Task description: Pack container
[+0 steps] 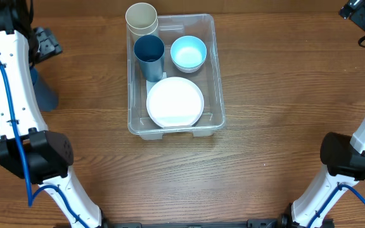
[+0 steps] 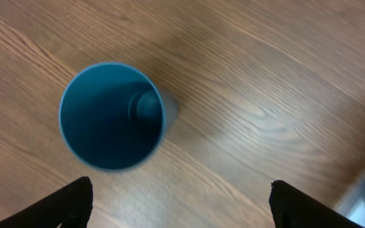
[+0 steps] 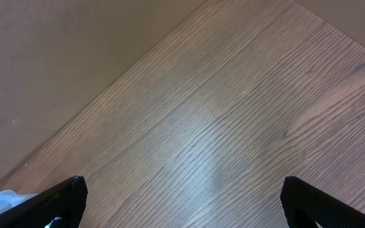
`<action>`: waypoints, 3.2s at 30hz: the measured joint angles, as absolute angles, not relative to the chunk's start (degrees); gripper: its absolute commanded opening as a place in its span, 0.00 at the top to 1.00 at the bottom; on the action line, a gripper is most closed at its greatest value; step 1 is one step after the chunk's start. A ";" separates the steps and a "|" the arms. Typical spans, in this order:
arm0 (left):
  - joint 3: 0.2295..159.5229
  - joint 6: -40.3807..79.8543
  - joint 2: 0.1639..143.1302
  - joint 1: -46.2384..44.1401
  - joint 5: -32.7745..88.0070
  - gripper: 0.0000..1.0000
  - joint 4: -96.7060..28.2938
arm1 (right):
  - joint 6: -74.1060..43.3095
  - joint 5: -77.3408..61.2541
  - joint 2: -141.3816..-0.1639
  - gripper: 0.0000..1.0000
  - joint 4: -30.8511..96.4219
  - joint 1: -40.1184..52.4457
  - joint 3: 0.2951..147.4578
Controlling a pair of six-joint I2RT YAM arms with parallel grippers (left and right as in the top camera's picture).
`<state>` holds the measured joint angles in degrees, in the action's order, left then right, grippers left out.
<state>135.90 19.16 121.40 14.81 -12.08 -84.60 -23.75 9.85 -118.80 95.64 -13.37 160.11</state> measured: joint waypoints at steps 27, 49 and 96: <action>131.85 10.28 96.53 -1.45 6.63 0.96 -78.15 | -23.77 9.87 -118.80 0.00 95.66 -13.34 160.11; 131.72 8.64 113.27 -25.52 -10.24 0.96 -75.40 | -23.75 9.87 -118.80 0.00 95.66 -13.34 160.11; 104.53 9.89 45.69 -14.06 -12.10 0.00 -71.05 | -23.75 9.87 -118.80 0.00 95.64 -13.34 160.11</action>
<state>104.53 9.89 45.69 -14.06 -12.10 -71.05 -23.75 9.87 -118.80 95.64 -13.34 160.11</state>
